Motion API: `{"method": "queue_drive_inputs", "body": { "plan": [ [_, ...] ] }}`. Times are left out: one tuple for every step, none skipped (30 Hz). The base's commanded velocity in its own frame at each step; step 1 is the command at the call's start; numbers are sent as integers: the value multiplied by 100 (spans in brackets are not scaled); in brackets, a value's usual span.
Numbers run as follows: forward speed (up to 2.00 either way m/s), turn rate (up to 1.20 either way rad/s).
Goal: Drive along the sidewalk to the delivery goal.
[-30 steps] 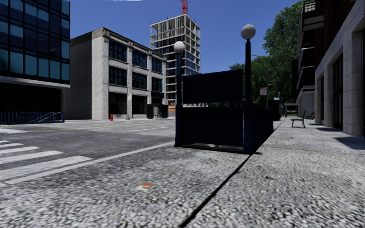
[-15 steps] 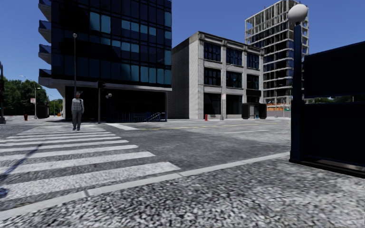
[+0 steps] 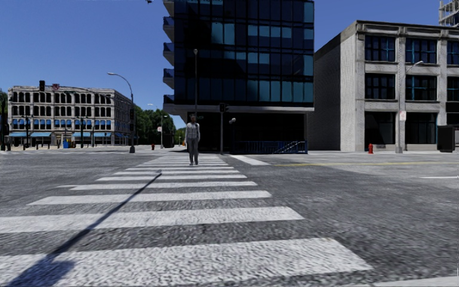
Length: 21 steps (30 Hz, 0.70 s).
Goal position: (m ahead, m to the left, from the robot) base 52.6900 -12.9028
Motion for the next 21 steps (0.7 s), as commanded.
{"method": "queue_drive_inputs", "body": {
  "plan": [
    [200,27],
    [200,27],
    [200,49],
    [200,74],
    [200,82],
    [200,82],
    [200,85],
    [200,88],
    [200,96],
    [200,100],
    [200,100],
    [200,101],
    [200,102],
    [200,102],
    [200,102],
    [200,102],
    [200,102],
    [200,102],
    [200,95],
    [200,45],
    [200,3]
  ]
}}
